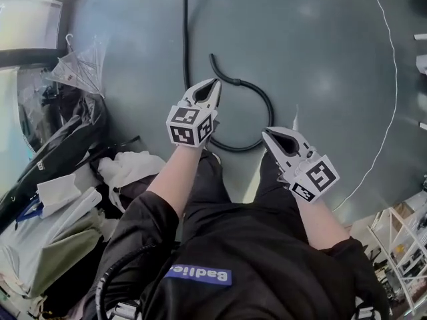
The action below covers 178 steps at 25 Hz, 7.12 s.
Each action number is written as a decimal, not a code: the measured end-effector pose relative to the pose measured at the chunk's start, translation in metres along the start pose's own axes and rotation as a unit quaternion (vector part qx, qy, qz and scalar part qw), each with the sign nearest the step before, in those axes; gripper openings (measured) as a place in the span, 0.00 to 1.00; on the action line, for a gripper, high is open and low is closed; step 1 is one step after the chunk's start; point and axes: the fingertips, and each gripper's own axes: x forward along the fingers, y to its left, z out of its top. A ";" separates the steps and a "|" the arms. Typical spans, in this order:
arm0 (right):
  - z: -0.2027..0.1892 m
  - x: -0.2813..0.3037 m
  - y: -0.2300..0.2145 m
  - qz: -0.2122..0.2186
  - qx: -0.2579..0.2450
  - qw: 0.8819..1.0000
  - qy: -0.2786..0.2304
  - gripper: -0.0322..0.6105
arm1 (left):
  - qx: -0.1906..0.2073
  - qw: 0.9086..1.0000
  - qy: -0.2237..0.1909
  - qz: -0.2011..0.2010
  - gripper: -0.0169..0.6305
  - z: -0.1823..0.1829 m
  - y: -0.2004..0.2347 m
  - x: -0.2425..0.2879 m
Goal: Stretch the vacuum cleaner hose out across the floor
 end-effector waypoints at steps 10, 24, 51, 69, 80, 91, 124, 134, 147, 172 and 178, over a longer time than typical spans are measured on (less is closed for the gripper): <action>-0.059 0.028 -0.078 0.001 0.017 0.999 0.033 0.05 | -0.066 0.993 0.093 0.041 0.04 -0.113 0.088 0.120; -0.190 0.080 -0.135 0.017 0.054 0.998 0.032 0.06 | -0.145 0.969 0.177 0.095 0.29 -0.288 0.194 0.263; -0.323 0.071 -0.256 -0.041 0.050 0.996 0.063 0.05 | -0.192 0.916 0.271 0.226 0.47 -0.515 0.349 0.422; -0.219 0.037 -0.194 -0.086 0.038 0.996 -0.001 0.05 | -0.151 0.976 0.118 0.107 0.28 -0.347 0.205 0.297; -0.147 0.006 -0.129 -0.046 0.022 0.998 0.032 0.05 | 0.076 0.996 0.044 -0.019 0.26 -0.182 0.014 0.139; -0.023 -0.054 -0.019 -0.026 -0.037 0.999 0.004 0.06 | 0.250 0.963 0.007 -0.095 0.26 -0.017 -0.116 -0.009; -0.061 -0.249 0.269 0.012 -0.159 0.987 0.010 0.06 | 0.321 0.928 -0.182 -0.047 0.26 -0.053 -0.324 -0.378; -0.088 -0.340 0.334 0.103 -0.222 0.969 -0.042 0.09 | 0.376 0.913 -0.157 -0.027 0.26 -0.104 -0.443 -0.423; -0.097 -0.434 0.429 0.142 -0.294 0.936 -0.130 0.29 | 0.407 0.901 -0.146 -0.041 0.26 -0.195 -0.562 -0.457; -0.179 -0.432 0.628 0.026 -0.259 0.960 -0.101 0.29 | 0.345 0.909 -0.226 -0.063 0.27 -0.284 -0.532 -0.649; -0.202 -0.489 0.588 0.036 -0.245 0.963 -0.111 0.29 | 0.387 0.902 -0.180 -0.060 0.27 -0.317 -0.583 -0.603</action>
